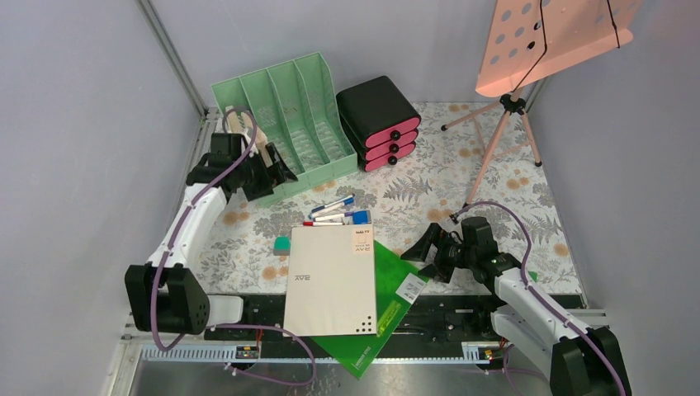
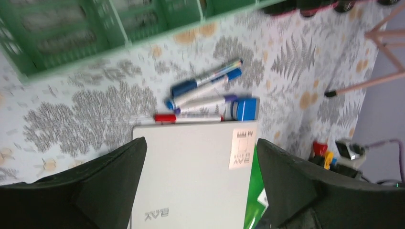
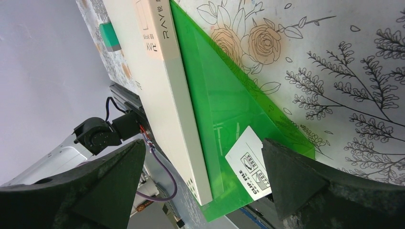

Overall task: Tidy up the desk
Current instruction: Place the book in the storage box.

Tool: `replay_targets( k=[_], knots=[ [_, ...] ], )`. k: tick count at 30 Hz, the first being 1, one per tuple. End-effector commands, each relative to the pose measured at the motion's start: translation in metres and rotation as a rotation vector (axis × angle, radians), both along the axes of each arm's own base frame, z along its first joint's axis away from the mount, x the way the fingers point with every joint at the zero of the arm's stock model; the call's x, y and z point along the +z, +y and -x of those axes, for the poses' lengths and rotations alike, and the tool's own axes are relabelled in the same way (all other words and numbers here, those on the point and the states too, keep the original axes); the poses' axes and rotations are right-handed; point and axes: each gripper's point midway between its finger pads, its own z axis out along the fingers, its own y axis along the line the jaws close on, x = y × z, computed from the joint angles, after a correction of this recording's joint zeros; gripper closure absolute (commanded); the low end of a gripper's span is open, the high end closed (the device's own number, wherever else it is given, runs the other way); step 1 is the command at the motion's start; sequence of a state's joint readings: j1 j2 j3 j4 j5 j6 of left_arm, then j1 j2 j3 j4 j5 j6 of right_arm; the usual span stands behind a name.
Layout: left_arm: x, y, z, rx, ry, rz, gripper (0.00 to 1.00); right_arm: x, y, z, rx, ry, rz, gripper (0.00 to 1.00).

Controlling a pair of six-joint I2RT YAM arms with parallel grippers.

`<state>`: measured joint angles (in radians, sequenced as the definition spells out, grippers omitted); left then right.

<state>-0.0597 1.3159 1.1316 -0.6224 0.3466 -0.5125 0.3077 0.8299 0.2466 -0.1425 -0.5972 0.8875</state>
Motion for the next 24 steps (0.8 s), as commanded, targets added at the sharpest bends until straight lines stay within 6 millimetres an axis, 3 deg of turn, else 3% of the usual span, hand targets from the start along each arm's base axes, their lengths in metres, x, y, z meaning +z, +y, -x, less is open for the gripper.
replay_targets(
  k=[1,12,19,24],
  knots=[
    [0.004,-0.014,0.036,-0.103,0.009,0.064,0.13,0.005,0.004,-0.001,0.023,-0.016,-0.025,0.01],
    [-0.073,-0.014,0.136,-0.058,0.276,0.118,0.13,0.004,0.004,0.000,0.018,-0.011,-0.025,0.01],
    [-0.084,-0.014,0.172,0.072,0.388,0.171,0.13,0.004,0.002,0.003,0.023,-0.002,-0.008,0.01],
    [-0.098,-0.001,0.194,0.112,0.426,0.096,0.10,0.006,0.008,0.007,0.028,-0.023,0.003,0.01]
  ],
)
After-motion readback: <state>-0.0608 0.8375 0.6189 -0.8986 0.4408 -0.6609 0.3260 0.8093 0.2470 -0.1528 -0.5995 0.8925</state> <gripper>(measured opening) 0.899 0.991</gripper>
